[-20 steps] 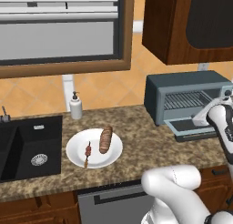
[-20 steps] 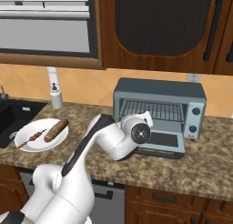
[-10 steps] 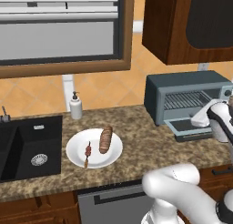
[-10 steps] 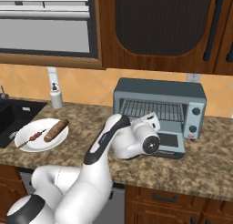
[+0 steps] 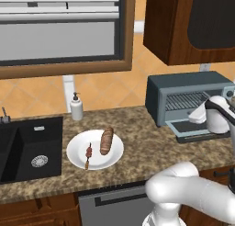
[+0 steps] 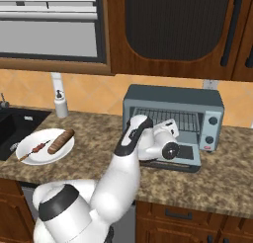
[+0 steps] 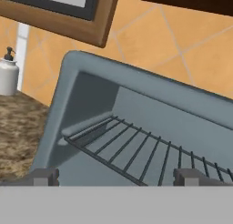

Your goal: Pick up the kebab skewer and baguette bread, and place them inside the toaster oven. Close the toaster oven door and start by setting the timer.

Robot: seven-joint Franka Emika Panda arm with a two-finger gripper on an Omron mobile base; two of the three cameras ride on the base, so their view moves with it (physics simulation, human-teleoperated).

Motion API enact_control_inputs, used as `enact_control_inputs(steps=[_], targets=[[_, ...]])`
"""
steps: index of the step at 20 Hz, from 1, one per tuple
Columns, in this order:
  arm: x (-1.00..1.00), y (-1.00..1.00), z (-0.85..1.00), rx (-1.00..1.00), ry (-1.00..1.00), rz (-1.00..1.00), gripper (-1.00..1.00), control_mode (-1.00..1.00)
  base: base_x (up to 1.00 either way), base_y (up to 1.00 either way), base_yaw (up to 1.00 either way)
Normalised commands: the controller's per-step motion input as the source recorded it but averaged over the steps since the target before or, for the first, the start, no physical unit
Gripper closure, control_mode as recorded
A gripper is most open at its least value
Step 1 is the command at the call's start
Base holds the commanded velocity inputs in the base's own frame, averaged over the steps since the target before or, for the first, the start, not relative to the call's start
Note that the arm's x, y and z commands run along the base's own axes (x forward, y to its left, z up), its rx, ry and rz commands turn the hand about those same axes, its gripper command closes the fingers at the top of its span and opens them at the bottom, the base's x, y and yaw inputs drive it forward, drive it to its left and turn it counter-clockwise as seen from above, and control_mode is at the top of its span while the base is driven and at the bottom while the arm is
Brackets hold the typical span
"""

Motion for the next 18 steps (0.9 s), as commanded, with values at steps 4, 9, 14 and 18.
enact_control_inputs(steps=[4, 9, 14, 18], targets=[[0.36, -0.01, -0.44, 0.0, 0.0, 0.05, -1.0, -1.0, 0.0, 0.0, 0.0], [0.38, -0.08, -0.26, -0.02, -0.02, 0.03, -1.0, -1.0, 0.0, 0.0, 0.0], [0.42, -0.02, -0.23, -0.08, -0.01, 0.01, -1.0, -1.0, 0.0, 0.0, 0.0], [0.49, 0.0, -0.13, -0.08, 0.0, 0.0, -1.0, -1.0, 0.0, 0.0, 0.0]])
